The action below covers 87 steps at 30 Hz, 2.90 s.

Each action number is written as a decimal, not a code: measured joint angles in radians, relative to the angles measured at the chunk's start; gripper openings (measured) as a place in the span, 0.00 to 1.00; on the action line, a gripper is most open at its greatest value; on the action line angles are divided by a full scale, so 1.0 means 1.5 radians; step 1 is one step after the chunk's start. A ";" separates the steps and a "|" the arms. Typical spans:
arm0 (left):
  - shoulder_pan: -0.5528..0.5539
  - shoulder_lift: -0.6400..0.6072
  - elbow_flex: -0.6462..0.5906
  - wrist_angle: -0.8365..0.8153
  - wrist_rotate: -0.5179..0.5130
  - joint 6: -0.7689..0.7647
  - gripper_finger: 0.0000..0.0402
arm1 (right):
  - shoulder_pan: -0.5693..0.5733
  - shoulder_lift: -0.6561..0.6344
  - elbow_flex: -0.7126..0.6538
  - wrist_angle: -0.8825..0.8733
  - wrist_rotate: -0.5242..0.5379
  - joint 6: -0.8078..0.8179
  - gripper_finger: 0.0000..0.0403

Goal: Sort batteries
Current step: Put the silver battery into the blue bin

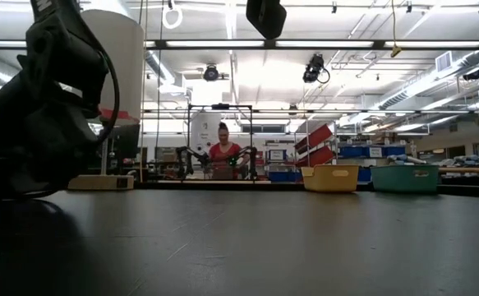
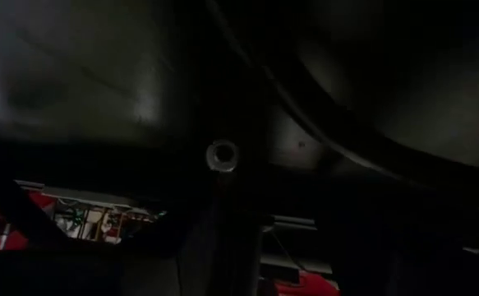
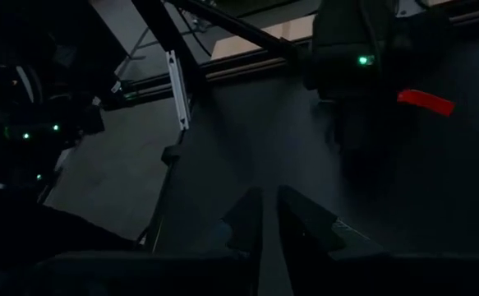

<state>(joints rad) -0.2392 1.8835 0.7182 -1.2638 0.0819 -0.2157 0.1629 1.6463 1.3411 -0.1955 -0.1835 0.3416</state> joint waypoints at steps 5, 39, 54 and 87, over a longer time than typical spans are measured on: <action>-0.008 0.000 -0.004 0.022 -0.001 -0.011 0.48 | -0.004 0.000 0.000 0.000 -0.006 0.003 0.12; -0.004 0.001 0.059 0.031 -0.081 0.003 0.08 | -0.024 -0.001 0.052 -0.065 -0.018 -0.031 0.12; 0.048 -0.138 0.152 0.059 -0.164 -0.059 0.08 | -0.032 -0.001 0.052 -0.075 -0.018 -0.047 0.12; 0.105 -0.354 0.227 0.637 -0.192 -0.161 0.09 | -0.116 -0.226 -0.157 -0.011 0.057 -0.082 0.27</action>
<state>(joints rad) -0.0818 1.3533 1.0592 -0.3085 -0.2054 -0.4576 -0.0116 1.3074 1.1057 -0.2127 -0.0978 0.2180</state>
